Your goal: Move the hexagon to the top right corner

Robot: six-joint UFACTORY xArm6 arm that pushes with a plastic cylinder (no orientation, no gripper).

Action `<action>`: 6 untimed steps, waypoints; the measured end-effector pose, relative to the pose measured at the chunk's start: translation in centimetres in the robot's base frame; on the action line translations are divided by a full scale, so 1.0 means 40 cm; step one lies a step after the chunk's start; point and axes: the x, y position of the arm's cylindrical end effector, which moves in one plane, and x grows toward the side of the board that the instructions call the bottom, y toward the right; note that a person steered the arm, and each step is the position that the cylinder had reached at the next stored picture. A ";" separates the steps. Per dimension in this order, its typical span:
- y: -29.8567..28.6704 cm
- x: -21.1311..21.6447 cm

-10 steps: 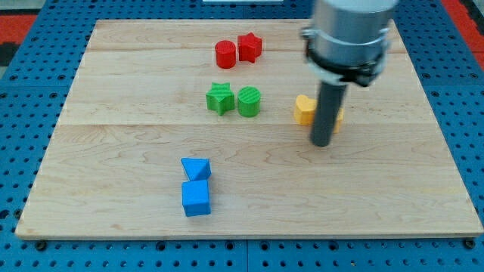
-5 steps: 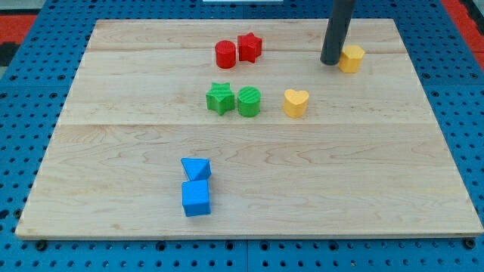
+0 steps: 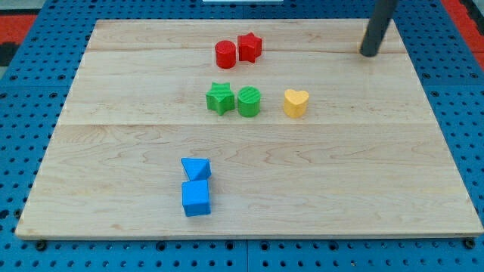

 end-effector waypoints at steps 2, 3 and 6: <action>-0.023 0.089; 0.069 0.112; 0.010 -0.006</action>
